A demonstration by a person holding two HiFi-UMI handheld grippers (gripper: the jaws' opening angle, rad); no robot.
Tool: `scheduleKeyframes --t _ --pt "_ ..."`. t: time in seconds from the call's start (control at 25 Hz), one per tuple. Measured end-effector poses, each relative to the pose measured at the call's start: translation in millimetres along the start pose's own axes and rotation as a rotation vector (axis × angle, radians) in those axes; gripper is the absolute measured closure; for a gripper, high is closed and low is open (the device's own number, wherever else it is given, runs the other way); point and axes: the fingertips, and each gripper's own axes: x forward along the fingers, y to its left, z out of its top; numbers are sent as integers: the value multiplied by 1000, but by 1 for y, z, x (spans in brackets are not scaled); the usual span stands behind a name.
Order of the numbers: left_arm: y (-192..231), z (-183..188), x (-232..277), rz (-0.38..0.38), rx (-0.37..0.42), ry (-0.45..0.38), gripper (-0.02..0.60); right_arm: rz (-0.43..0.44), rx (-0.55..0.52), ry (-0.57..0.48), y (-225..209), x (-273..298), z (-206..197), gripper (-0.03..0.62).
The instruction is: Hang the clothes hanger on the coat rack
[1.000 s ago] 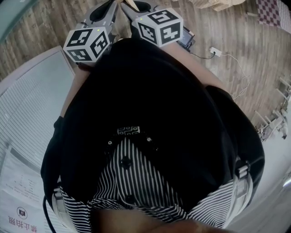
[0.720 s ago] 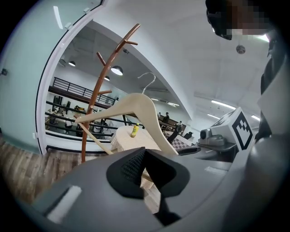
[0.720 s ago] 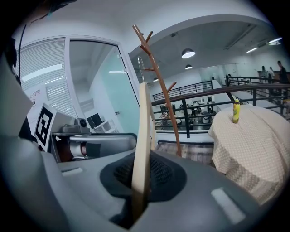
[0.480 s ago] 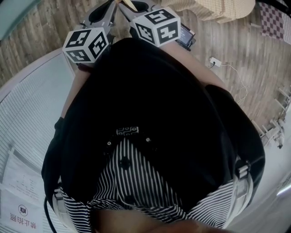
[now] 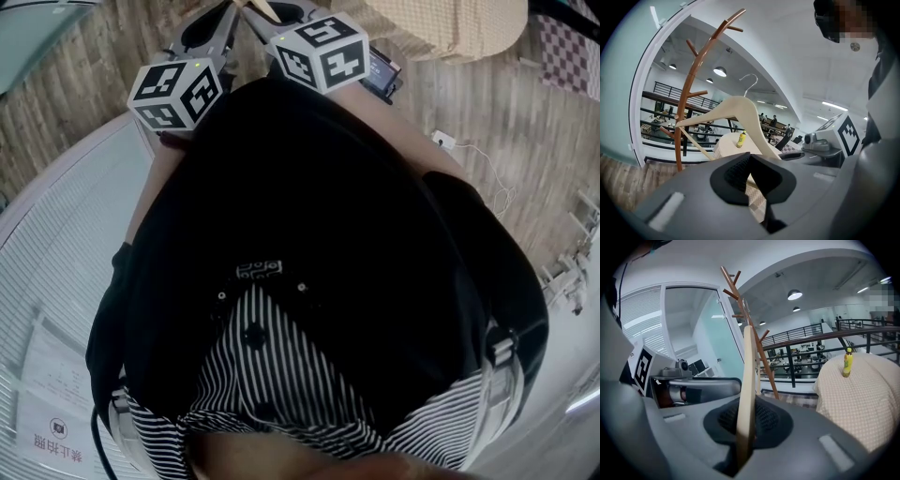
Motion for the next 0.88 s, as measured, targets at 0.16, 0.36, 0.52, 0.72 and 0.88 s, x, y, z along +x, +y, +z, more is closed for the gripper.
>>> scheduleKeyframes --t 0.16,0.36,0.52,0.72,0.88 --pt "2 14 31 2 9 12 578 17 5 2 -29 6 17 569" --pt "7 34 69 18 16 18 577 35 11 0 -64 14 39 569" --pt "9 49 100 33 18 18 577 51 14 -1 -93 17 55 569" --pt "12 62 135 53 19 22 577 71 17 2 -128 23 69 569" --pt "15 62 159 72 7 29 577 89 21 6 -150 28 72 569"
